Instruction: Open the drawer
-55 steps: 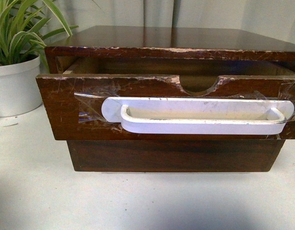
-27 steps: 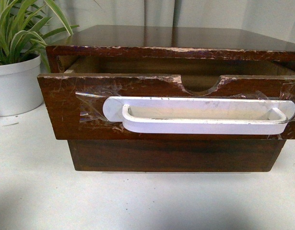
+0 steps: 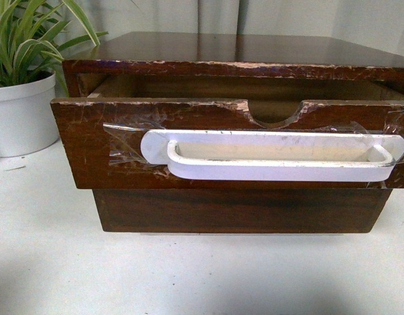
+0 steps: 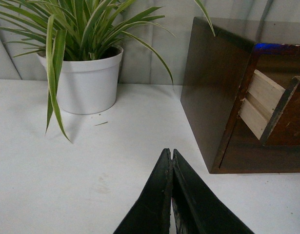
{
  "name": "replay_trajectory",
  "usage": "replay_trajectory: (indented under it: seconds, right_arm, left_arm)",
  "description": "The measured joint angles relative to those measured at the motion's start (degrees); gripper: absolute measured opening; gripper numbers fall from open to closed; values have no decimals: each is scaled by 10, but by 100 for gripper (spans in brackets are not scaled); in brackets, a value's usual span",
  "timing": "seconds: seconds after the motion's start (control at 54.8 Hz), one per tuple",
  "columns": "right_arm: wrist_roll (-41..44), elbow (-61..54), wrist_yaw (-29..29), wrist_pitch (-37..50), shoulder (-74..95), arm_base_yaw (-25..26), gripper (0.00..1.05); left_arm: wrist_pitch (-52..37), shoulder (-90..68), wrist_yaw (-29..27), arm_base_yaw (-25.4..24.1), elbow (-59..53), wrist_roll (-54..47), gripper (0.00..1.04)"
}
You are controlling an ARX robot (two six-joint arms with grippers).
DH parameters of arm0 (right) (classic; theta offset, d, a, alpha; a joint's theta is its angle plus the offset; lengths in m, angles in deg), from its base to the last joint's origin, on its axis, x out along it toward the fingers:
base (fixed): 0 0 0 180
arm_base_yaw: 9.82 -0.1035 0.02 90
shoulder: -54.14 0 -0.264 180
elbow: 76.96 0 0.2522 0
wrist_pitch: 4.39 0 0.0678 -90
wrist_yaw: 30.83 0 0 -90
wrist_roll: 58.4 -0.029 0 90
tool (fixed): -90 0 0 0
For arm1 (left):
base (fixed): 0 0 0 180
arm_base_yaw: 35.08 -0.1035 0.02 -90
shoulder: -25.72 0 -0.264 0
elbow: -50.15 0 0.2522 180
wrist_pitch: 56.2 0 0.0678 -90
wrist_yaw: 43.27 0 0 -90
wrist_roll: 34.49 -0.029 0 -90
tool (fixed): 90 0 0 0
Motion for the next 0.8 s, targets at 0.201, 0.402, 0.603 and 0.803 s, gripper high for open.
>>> replay_trajectory:
  seconds: [0.201, 0.402, 0.603, 0.803]
  right_arm:
    - [0, 0, 0, 0, 0, 0, 1]
    - [0, 0, 0, 0, 0, 0, 1]
    - [0, 0, 0, 0, 0, 0, 16]
    - [0, 0, 0, 0, 0, 0, 51]
  left_arm:
    - [101, 98, 0, 0, 0, 0, 4]
    - [102, 99, 0, 0, 0, 0, 4]
    - [102, 99, 0, 0, 0, 0, 23]
    - [102, 99, 0, 0, 0, 0, 57]
